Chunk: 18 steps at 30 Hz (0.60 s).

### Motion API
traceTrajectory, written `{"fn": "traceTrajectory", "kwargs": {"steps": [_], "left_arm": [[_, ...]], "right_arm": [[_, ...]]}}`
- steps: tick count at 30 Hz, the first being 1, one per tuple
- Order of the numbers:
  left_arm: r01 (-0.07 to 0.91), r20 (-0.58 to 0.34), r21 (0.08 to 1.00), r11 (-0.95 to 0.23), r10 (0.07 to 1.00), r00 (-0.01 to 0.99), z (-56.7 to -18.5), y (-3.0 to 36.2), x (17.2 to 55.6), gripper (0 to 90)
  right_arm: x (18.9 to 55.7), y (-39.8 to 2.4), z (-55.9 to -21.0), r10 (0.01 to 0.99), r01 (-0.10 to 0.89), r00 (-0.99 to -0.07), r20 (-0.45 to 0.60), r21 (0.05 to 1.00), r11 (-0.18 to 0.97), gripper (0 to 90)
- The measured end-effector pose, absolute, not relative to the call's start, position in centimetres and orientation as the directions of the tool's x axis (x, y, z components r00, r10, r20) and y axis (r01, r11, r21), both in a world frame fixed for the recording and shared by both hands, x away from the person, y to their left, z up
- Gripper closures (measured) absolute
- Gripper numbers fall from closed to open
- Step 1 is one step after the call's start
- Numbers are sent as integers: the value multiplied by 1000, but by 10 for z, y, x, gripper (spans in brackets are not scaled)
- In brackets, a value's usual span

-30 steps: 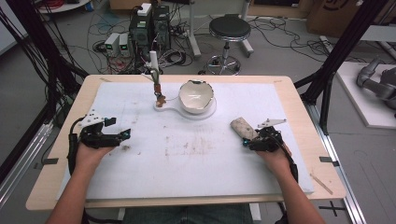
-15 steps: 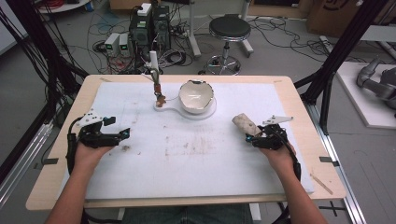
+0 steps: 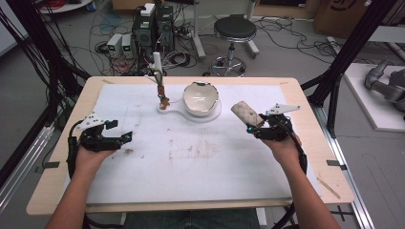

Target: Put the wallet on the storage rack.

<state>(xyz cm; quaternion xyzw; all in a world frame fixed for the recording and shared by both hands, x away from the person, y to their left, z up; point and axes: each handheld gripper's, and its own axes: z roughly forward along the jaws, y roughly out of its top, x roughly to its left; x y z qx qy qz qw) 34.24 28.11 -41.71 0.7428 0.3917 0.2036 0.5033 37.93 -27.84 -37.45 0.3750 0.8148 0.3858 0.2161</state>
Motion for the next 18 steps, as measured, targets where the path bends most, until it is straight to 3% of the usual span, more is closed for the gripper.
{"fn": "traceTrajectory", "kwargs": {"steps": [18], "left_arm": [[373, -102, 913, -163, 795, 597, -416, 289, 342, 172]], "right_arm": [[405, -228, -328, 717, 366, -683, -139, 784, 500, 341]]}}
